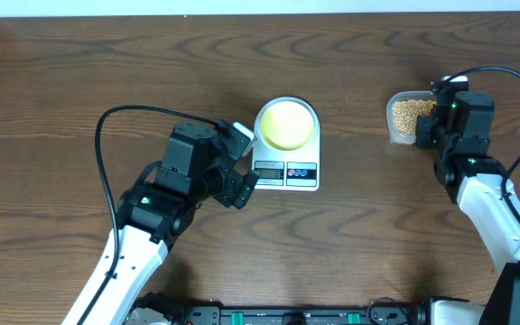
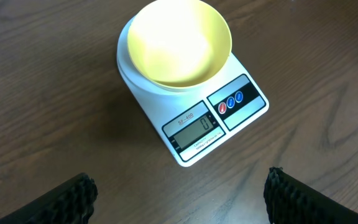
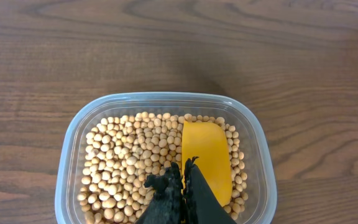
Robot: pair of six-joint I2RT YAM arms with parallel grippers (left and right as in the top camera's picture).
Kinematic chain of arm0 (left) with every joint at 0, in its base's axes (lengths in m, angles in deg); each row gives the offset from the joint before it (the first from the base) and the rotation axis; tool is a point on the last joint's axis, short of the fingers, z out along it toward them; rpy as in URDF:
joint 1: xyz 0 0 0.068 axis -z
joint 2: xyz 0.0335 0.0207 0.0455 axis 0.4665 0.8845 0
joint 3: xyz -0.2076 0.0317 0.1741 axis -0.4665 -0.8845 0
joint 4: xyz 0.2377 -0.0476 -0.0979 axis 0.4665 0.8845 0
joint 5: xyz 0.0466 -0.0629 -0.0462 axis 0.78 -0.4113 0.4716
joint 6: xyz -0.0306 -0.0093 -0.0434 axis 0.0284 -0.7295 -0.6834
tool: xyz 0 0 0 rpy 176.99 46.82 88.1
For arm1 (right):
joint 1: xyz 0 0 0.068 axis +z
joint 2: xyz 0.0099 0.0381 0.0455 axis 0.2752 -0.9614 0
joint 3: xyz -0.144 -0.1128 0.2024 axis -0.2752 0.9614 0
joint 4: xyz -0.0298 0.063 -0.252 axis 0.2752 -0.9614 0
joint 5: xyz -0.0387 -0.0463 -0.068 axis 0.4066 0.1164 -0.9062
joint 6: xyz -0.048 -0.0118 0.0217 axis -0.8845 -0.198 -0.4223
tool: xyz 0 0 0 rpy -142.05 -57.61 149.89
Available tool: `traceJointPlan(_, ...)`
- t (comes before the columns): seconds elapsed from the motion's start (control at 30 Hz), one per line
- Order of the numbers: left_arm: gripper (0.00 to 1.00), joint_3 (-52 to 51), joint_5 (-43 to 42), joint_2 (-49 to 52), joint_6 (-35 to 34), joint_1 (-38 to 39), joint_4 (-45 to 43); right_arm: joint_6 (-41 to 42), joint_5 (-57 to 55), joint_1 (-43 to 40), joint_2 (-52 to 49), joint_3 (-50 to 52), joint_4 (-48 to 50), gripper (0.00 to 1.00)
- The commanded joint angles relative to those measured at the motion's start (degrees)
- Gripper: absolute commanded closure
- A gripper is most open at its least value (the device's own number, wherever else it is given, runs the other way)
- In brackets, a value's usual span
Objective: Scoop item into bowl and weigh 50g on scale
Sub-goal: 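Push the scoop through the soybeans with the right gripper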
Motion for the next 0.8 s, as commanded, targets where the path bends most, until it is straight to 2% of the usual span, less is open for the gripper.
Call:
traceJointPlan(0.0,0.12,-1.09,-0.9,0.11,0.72,-0.24,-0.22,0.35,-0.42,-0.24,-0.17,-1.27,-0.11,0.99)
traceJointPlan(0.77,0.12,-1.09,-0.9,0.11,0.72,-0.24,-0.22,2.23,5.86,-0.24,-0.94,-1.22,-2.01,0.99)
